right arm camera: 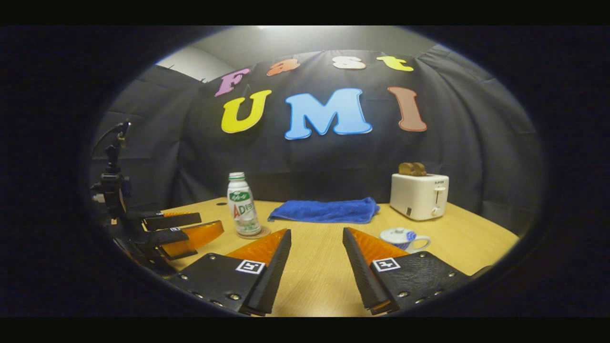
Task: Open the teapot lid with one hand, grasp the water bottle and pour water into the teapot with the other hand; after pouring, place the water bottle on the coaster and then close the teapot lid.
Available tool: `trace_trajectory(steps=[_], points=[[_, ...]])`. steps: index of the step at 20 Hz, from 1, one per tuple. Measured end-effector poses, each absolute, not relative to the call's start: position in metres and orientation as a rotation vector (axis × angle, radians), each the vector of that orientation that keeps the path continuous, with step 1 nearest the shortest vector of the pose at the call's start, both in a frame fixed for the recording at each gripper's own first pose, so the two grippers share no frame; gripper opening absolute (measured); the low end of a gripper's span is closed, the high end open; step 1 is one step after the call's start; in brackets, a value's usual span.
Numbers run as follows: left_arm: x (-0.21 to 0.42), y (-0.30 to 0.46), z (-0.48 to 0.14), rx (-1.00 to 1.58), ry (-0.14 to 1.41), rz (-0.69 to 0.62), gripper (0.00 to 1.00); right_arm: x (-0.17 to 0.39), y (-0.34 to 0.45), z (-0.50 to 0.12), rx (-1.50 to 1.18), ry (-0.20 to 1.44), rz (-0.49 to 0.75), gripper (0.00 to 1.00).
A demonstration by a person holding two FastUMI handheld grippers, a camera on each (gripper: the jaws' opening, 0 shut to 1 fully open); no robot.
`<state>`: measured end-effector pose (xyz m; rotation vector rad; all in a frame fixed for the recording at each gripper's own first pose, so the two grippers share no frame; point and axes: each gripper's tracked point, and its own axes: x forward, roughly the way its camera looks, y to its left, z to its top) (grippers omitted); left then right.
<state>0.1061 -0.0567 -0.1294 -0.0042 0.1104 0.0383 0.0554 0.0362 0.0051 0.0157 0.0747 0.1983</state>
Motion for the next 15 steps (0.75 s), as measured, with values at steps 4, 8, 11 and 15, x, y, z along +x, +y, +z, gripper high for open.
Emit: trace_trajectory(steps=[4,8,11,15], points=[[0.074,-0.079,-0.115,0.025,0.061,0.085,1.00,0.031,0.051,-0.017,0.019,0.130,0.150,0.71],[0.048,-0.087,-0.109,-0.007,0.009,0.141,1.00,0.006,0.032,0.009,0.001,-0.015,-0.004,0.94],[0.045,-0.093,-0.111,-0.005,0.008,0.139,1.00,-0.002,0.019,0.000,0.002,-0.003,-0.079,0.95],[0.046,-0.093,-0.112,-0.005,0.010,0.139,1.00,-0.001,0.024,-0.001,-0.002,-0.001,-0.053,0.96]])
